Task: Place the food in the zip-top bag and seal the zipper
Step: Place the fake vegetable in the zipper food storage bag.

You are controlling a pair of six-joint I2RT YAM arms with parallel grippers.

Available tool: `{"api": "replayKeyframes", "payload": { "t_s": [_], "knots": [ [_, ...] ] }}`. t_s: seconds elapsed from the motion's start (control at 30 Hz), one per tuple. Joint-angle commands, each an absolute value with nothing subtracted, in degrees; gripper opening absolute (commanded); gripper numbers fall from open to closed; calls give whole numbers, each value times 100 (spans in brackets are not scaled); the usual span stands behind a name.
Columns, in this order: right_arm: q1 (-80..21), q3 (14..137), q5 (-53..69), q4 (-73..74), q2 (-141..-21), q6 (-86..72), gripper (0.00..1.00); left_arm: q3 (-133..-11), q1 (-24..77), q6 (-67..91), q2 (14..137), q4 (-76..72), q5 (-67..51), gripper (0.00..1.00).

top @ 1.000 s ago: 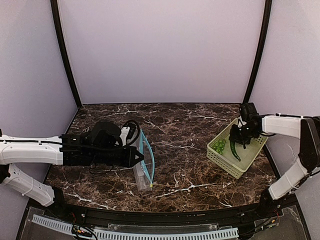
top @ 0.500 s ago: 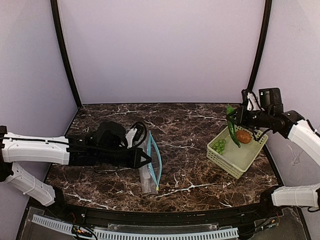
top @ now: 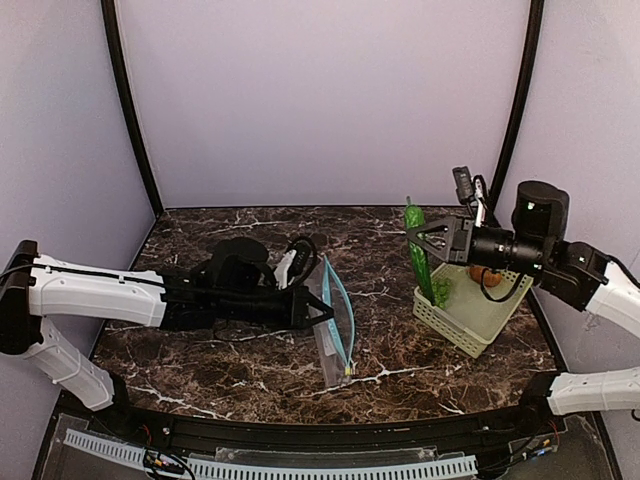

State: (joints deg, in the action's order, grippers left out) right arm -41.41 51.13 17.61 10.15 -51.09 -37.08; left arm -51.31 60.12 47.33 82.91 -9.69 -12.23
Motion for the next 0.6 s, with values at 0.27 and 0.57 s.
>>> {"api": "replayKeyframes", "payload": {
  "t_s": [0.27, 0.57],
  "knots": [
    [-5767, 4829, 464, -1385, -6047, -3697, 0, -4803, 6025, 5109, 8328, -1426, -1324, 1],
    [-6297, 4759, -86, -2185, -6967, -3566, 0, -4641, 6023, 5200, 8358, -1605, -1320, 1]
  ]
}}
